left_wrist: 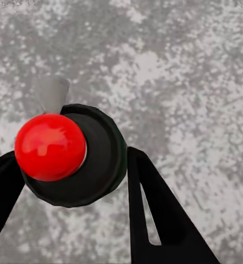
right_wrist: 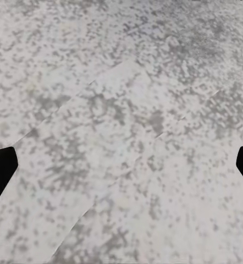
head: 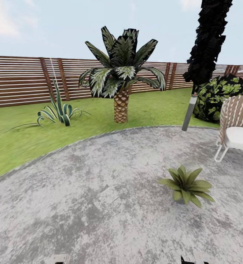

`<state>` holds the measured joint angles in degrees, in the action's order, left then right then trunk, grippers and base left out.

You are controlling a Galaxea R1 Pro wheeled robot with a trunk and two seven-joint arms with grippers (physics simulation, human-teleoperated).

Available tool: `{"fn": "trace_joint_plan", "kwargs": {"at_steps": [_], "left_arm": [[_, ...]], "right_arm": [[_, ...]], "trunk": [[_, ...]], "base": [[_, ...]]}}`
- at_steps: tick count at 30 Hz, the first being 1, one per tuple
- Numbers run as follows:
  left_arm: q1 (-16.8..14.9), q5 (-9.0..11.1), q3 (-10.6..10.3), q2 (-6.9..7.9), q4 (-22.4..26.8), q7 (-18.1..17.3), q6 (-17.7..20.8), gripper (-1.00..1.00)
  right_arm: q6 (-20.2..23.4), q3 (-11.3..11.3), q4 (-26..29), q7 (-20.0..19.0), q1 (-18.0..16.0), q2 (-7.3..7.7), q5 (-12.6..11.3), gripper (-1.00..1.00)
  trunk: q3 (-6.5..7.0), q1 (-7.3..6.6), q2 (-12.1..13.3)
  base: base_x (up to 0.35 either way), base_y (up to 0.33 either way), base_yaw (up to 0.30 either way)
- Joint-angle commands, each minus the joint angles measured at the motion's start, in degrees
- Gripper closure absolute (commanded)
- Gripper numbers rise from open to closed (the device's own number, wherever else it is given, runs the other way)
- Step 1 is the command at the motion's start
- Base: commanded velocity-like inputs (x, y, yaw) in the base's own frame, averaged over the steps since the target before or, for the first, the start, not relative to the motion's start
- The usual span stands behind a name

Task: Pick up the pesticide atomizer in the garden and spray insectifuge to fully cover both potted plants in the garden.

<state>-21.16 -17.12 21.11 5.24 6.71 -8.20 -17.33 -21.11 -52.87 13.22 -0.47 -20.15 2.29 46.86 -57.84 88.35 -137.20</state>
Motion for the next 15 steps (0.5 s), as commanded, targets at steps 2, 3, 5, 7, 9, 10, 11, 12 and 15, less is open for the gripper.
{"fn": "trace_joint_plan", "kwargs": {"at_steps": [2, 3, 5, 7, 9, 10, 11, 12, 15], "left_arm": [[0.0, -0.4, 0.5, 0.02, 0.0, -0.3, -0.2, 1.0], [0.0, -0.4, 0.5, 0.02, 0.0, -0.3, -0.2, 1.0], [0.0, -0.4, 0.5, 0.01, 0.0, -0.3, -0.2, 1.0], [0.0, -0.4, 0.5, 0.02, 0.0, -0.3, -0.2, 1.0], [0.0, -0.4, 0.5, 0.03, 0.0, -0.3, -0.2, 1.0], [0.0, -0.4, 0.5, 0.0, 0.0, -0.3, -0.2, 1.0], [0.0, -0.4, 0.5, 0.01, 0.0, -0.3, -0.2, 1.0], [0.0, -0.4, 0.5, 0.01, 0.0, -0.3, -0.2, 1.0], [0.0, -0.4, 0.5, 0.02, 0.0, -0.3, -0.2, 1.0]], "right_arm": [[-0.2, -0.5, 0.0, -0.1, -0.1, 0.0, 0.5, -1.0], [-0.2, -0.5, 0.0, -0.1, -0.1, 0.0, 0.5, -1.0], [-0.2, -0.5, 0.0, -0.1, -0.1, 0.0, 0.5, -1.0], [-0.2, -0.5, 0.0, -0.1, -0.1, 0.0, 0.5, -1.0], [-0.2, -0.5, 0.0, -0.1, -0.1, 0.0, 0.5, -1.0], [-0.2, -0.5, 0.0, -0.1, -0.1, 0.0, 0.5, -1.0], [-0.2, -0.5, 0.0, -0.1, -0.1, 0.0, 0.5, -1.0], [-0.2, -0.5, 0.0, -0.2, -0.1, 0.0, 0.5, -1.0], [-0.2, -0.5, 0.0, -0.2, -0.1, 0.0, 0.5, -1.0]], "trunk": [[-0.05, 0.02, 0.0], [-0.05, 0.02, 0.0], [-0.05, 0.02, 0.0], [-0.05, 0.02, 0.0], [-0.05, 0.02, 0.0], [-0.05, 0.02, 0.0], [-0.05, 0.02, 0.0], [-0.05, 0.02, 0.0], [-0.05, 0.02, 0.0]], "base": [[0.326, 0.177, -0.248], [0.318, 0.186, -0.255], [0.312, 0.194, -0.259], [0.304, 0.206, -0.26], [0.296, 0.217, -0.261], [0.291, 0.223, -0.261], [0.289, 0.225, -0.261], [0.287, 0.227, -0.261], [0.285, 0.23, -0.261]]}}
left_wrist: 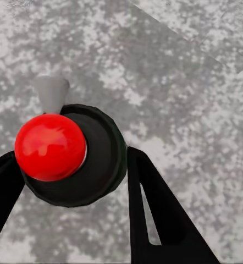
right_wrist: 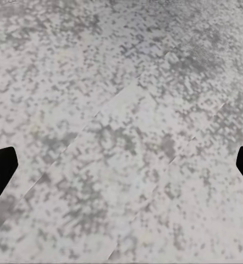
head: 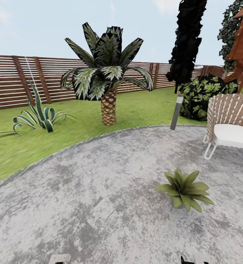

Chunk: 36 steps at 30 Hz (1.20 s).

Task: Pick up the pesticide atomizer in the garden and spray insectifuge to fully cover both potted plants in the garden.

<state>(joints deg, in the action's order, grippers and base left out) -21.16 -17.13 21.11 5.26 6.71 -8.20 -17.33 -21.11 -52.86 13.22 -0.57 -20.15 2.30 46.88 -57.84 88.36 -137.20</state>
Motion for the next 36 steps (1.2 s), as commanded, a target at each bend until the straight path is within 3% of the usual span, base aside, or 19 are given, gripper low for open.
{"fn": "trace_joint_plan", "kwargs": {"at_steps": [1, 6, 21, 36], "left_arm": [[0.0, -0.4, 0.5, -0.01, 0.0, -0.3, -0.2, 1.0], [0.0, -0.4, 0.4, -0.05, 0.0, -0.3, -0.2, 1.0], [0.0, -0.4, 0.3, -0.16, 0.0, -0.3, -0.1, 1.0], [0.0, -0.4, 0.3, -0.25, 0.0, -0.3, -0.1, 1.0]], "right_arm": [[-0.2, -0.5, 0.0, -0.1, -0.1, -0.01, 0.5, -1.0], [-0.2, -0.5, -0.1, 0.0, -0.1, -0.01, 0.5, -1.0], [-0.2, -0.5, 0.0, -0.1, -0.1, -0.01, 0.5, -1.0], [-0.2, -0.5, 0.0, -0.1, -0.1, -0.01, 0.5, -1.0]], "trunk": [[-0.05, 0.02, 0.0], [-0.05, 0.02, 0.0], [-0.05, 0.02, 0.0], [-0.05, 0.02, 0.0]], "base": [[0.284, 0.231, -0.261], [0.207, 0.148, -0.261], [0.008, 0.002, -0.261], [0.012, -0.23, -0.261]]}}
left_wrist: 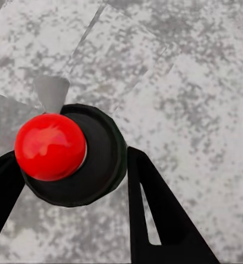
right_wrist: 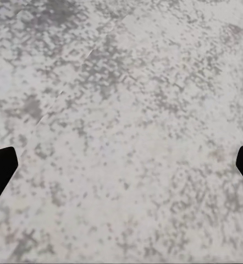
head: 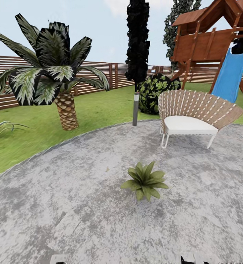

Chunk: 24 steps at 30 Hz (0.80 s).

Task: Pick up the pesticide atomizer in the garden and spray insectifuge to fully cover both potted plants in the garden.

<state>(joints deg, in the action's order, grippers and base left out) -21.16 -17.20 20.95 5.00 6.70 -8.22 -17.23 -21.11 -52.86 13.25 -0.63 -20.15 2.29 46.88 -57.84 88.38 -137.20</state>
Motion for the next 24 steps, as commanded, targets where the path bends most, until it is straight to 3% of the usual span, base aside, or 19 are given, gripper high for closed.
{"fn": "trace_joint_plan", "kwargs": {"at_steps": [1, 24], "left_arm": [[0.0, -0.4, 0.5, 0.01, 0.0, -0.3, -0.2, 1.0], [0.0, -0.4, 0.5, 0.09, 0.0, -0.3, -0.2, 1.0]], "right_arm": [[-0.2, -0.5, -0.1, -0.1, -0.1, -0.01, 0.5, -1.0], [-0.2, -0.5, -0.1, 0.1, -0.1, -0.01, 0.3, -1.0]], "trunk": [[-0.05, 0.0, 0.0], [-0.02, 0.0, 0.0]], "base": [[0.061, -0.053, -0.261], [0.003, -0.003, -0.261]]}}
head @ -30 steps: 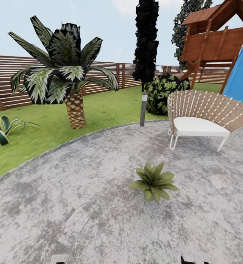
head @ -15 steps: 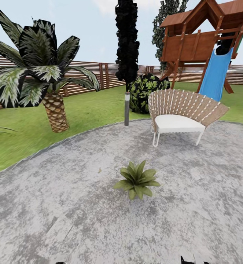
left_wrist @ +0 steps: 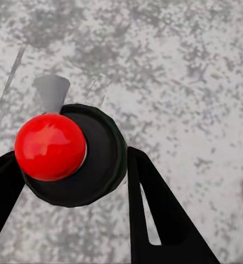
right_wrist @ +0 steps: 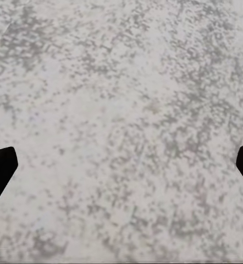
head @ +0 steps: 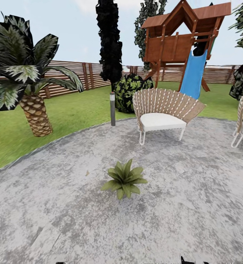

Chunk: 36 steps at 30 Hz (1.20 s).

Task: Pick up the pesticide atomizer in the garden and spray insectifuge to fully cover both potted plants in the garden.

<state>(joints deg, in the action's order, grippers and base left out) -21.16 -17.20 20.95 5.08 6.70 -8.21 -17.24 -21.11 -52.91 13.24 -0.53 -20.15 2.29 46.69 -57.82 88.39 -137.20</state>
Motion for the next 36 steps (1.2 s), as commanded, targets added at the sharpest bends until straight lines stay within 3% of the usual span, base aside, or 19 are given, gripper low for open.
{"fn": "trace_joint_plan", "kwargs": {"at_steps": [1, 21, 31, 33, 35, 36], "left_arm": [[0.0, -0.4, 0.5, -0.02, 0.0, -0.3, -0.2, 1.0], [0.0, -0.4, 0.5, 0.01, 0.1, -0.3, -0.2, 1.0], [-0.1, -0.8, 0.0, 0.22, 0.9, -1.0, -0.1, 1.0], [-0.6, -1.6, -0.3, 0.69, 1.1, -1.3, 0.2, 1.0], [-1.0, -4.2, -1.2, 2.25, 1.2, -1.9, 0.5, 1.0], [-1.8, -6.7, -1.9, 3.25, 1.6, -3.4, 0.8, 1.0]], "right_arm": [[-0.2, -0.5, -0.1, 0.1, -0.1, -0.1, 0.5, -1.0], [-0.4, -0.5, -0.1, 0.1, -0.1, -0.19, 0.4, -1.0], [-0.4, -0.4, 0.0, -0.1, -0.1, -0.29, 0.8, -1.0], [-0.4, -0.2, 0.2, -0.2, -0.1, -0.3, 0.8, -1.0], [-0.4, 1.2, 1.3, -0.3, -0.1, -0.06, 0.8, -1.0], [-0.4, 2.9, 3.1, -0.3, -0.1, 0.02, 0.7, -1.0]], "trunk": [[-0.02, -0.01, 0.0], [0.12, -0.01, 0.0], [0.13, -0.01, 0.0], [0.13, -0.01, 0.0], [0.13, -0.01, 0.0], [0.13, -0.01, 0.0]], "base": [[0.0, 0.0, -0.261], [0.0, 0.0, -0.263], [0.0, 0.0, -0.031], [0.0, 0.0, 0.0], [0.0, 0.0, 0.0], [0.0, 0.0, 0.0]]}}
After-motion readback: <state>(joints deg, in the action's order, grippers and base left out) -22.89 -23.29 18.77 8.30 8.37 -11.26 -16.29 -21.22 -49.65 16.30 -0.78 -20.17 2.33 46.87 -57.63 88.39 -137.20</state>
